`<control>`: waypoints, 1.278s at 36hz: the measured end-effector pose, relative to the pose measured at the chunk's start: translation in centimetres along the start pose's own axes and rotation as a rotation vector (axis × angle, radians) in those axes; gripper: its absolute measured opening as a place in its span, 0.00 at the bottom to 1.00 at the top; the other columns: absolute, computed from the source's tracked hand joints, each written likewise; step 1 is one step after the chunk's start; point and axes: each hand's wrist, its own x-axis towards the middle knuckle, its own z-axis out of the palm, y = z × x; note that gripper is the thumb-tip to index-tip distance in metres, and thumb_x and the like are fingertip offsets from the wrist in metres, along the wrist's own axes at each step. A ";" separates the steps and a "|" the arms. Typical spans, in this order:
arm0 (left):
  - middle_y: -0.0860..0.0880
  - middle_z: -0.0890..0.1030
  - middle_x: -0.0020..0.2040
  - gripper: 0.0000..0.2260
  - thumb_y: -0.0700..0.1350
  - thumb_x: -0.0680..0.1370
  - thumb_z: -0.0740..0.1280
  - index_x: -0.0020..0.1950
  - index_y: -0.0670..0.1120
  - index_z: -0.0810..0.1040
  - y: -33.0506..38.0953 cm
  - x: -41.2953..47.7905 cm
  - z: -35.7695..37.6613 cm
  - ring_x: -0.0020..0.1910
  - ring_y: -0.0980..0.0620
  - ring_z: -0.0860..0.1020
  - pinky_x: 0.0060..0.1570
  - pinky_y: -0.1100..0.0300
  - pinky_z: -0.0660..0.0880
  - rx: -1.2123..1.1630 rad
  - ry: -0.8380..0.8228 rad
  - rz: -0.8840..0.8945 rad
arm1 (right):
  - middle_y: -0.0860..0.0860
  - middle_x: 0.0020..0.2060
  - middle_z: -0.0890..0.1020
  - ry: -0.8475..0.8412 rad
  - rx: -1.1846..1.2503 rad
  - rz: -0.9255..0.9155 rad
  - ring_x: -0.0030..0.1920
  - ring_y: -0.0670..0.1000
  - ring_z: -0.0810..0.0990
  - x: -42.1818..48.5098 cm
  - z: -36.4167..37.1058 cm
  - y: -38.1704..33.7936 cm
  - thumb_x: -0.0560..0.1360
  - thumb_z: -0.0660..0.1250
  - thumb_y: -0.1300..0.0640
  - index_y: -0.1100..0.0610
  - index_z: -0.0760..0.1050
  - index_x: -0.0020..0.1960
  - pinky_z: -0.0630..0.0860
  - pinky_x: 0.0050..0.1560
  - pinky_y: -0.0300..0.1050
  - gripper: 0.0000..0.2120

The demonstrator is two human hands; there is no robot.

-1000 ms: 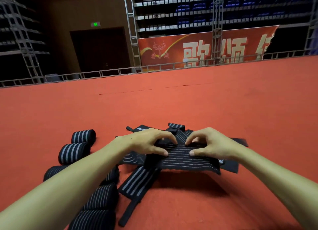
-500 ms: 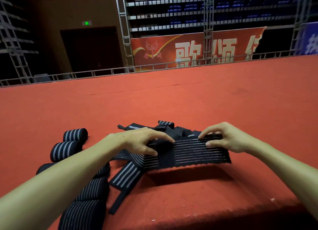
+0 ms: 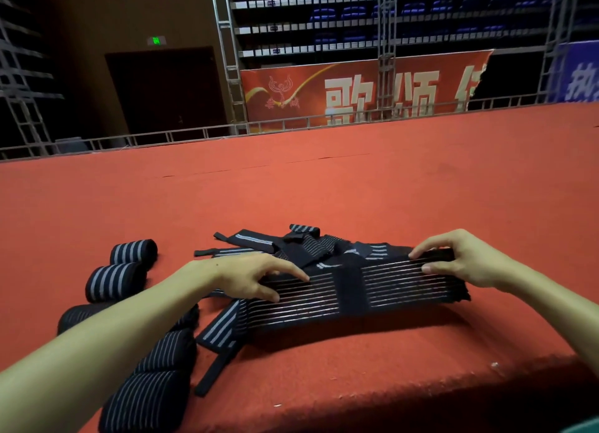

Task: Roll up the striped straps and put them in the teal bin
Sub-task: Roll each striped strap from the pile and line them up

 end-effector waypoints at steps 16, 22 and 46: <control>0.60 0.74 0.68 0.24 0.45 0.79 0.69 0.72 0.62 0.69 -3.6 0.2 1.4 0.65 0.58 0.73 0.66 0.56 0.69 0.037 -0.091 -0.067 | 0.49 0.46 0.85 0.009 -0.126 0.111 0.51 0.51 0.82 0.1 1.4 3.1 0.70 0.77 0.65 0.40 0.82 0.43 0.75 0.58 0.48 0.18; 0.55 0.76 0.67 0.23 0.42 0.78 0.69 0.72 0.56 0.72 -4.2 0.4 4.0 0.65 0.57 0.73 0.67 0.61 0.67 0.102 -0.053 -0.087 | 0.42 0.43 0.86 -0.011 -0.033 0.110 0.48 0.42 0.82 -0.1 2.6 2.0 0.70 0.77 0.64 0.45 0.85 0.43 0.76 0.56 0.44 0.13; 0.51 0.76 0.58 0.09 0.42 0.77 0.68 0.57 0.48 0.80 4.9 2.1 6.2 0.59 0.55 0.77 0.60 0.59 0.74 -0.379 0.656 0.156 | 0.50 0.41 0.86 0.107 0.633 0.068 0.42 0.46 0.82 2.1 11.8 -8.8 0.72 0.73 0.68 0.58 0.84 0.49 0.77 0.42 0.41 0.09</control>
